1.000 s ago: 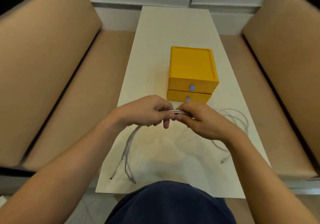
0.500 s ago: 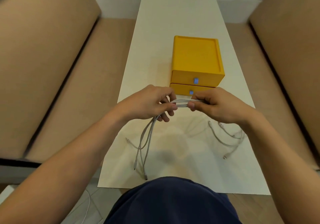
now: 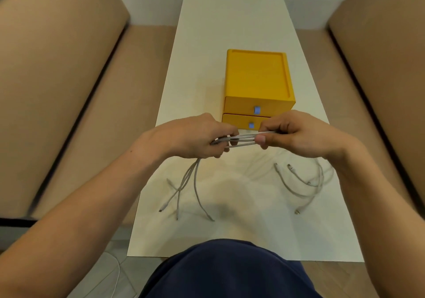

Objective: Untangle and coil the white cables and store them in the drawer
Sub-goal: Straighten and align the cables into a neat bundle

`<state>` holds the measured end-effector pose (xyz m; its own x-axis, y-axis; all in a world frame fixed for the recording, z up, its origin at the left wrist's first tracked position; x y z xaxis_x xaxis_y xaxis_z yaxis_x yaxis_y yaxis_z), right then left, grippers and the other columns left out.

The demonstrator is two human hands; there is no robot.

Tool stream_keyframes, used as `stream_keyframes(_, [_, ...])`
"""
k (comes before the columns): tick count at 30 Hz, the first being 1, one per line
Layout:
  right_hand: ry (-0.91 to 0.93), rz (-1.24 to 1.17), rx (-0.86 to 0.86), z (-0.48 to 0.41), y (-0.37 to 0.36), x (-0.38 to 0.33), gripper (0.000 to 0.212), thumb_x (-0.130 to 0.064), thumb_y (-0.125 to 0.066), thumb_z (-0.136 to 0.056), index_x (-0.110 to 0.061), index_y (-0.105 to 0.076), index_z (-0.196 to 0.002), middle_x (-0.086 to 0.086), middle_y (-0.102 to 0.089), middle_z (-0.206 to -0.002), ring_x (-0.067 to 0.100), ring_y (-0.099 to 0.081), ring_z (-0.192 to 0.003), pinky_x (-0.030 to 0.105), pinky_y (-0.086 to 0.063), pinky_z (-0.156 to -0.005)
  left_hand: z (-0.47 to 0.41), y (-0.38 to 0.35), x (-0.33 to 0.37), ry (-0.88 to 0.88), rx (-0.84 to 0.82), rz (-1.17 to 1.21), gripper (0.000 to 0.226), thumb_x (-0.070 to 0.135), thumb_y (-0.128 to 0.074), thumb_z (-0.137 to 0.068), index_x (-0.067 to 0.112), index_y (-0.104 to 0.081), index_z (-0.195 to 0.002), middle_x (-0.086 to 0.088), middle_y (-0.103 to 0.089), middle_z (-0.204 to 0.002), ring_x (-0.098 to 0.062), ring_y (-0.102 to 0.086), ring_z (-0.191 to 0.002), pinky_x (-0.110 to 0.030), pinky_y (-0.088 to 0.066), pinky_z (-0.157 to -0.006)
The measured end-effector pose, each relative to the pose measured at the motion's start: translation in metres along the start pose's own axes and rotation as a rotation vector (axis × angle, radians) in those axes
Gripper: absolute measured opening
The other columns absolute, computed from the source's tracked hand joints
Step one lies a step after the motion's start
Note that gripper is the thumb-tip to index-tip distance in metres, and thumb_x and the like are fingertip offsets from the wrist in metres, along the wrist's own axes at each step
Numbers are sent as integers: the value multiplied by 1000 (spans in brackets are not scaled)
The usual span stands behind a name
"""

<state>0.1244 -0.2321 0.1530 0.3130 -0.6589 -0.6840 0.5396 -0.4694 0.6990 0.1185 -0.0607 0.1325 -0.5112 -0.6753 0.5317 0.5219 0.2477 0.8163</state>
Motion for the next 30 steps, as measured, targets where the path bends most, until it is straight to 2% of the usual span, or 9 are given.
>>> stream_keyframes(4, [-12,73,106,-5,1,8,27,-41,-61,-100,-27,-71,-80,-10,-50,-54,10,-41,-52,32,-33,-55,-6,-8,-11,41,-59,217,14,22,-50,-108,20,-61,-116,7,-76,-109,-3,-75,-87,-39,-62,-83])
stream_keyframes(6, [-17,114,132,-7,-1,14,25,-42,-62,-100,-27,-71,-81,-7,-51,-55,10,-43,-52,33,-34,-55,-6,-20,-21,113,-107,458,15,18,-53,-107,18,-64,-117,-1,-78,-107,-16,-78,-87,-44,-63,-84])
stream_keyframes(9, [-13,135,110,-10,-6,19,25,-43,-62,-99,-27,-72,-83,-6,-53,-56,10,-45,-53,34,-35,-55,-3,-35,-37,257,-49,792,19,17,-64,-100,11,-73,-116,-12,-79,-101,-28,-78,-83,-40,-63,-76])
stream_keyframes(13, [-7,152,90,-11,0,20,25,-43,-62,-99,-27,-73,-83,-6,-57,-59,8,-47,-55,32,-37,-56,3,-49,-36,284,-23,924,27,30,-61,-100,10,-75,-112,-14,-79,-101,-26,-76,-76,-33,-61,-68])
stream_keyframes(16, [-3,140,124,-9,12,19,24,-44,-62,-99,-31,-72,-81,-16,-58,-58,7,-47,-52,29,-35,-54,10,-44,-30,243,0,1001,32,34,-57,-98,12,-72,-116,-14,-78,-103,-26,-75,-73,-34,-61,-68])
stream_keyframes(22, [44,181,102,-9,16,10,25,-42,-62,-98,-28,-73,-82,-18,-60,-64,7,-48,-56,28,-34,-54,17,-32,-26,245,16,990,13,18,-63,-101,11,-56,-110,-19,-77,-103,-37,-76,-76,-38,-60,-68])
stream_keyframes(25, [58,194,94,-10,15,7,24,-42,-63,-98,-28,-74,-82,-19,-60,-65,8,-49,-57,30,-35,-54,22,-24,-19,236,8,873,22,15,-61,-103,17,-57,-125,-13,-79,-102,-37,-78,-80,-41,-63,-69])
stream_keyframes(27, [53,178,103,-10,17,7,25,-42,-63,-98,-29,-72,-79,-17,-57,-61,10,-46,-55,32,-34,-54,23,-15,-13,221,83,708,26,16,-58,-105,25,-58,-129,-7,-79,-100,-28,-79,-76,-42,-65,-70])
stream_keyframes(30, [64,165,103,-8,19,6,25,-45,-63,-97,-30,-72,-79,-12,-57,-62,10,-43,-54,33,-34,-54,24,-6,-5,178,184,278,18,20,-53,-106,32,-49,-119,3,-74,-99,-7,-76,-68,-37,-64,-68])
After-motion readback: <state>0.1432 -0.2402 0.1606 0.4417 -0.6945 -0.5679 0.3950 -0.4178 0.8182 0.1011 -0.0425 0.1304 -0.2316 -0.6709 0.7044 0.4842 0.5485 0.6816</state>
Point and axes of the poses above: each hand's wrist, its own z-axis away from the middle knuckle, its own y-axis out of the back of the hand, x = y × z, the point moved 7 cm from there along -z, towards the middle knuckle
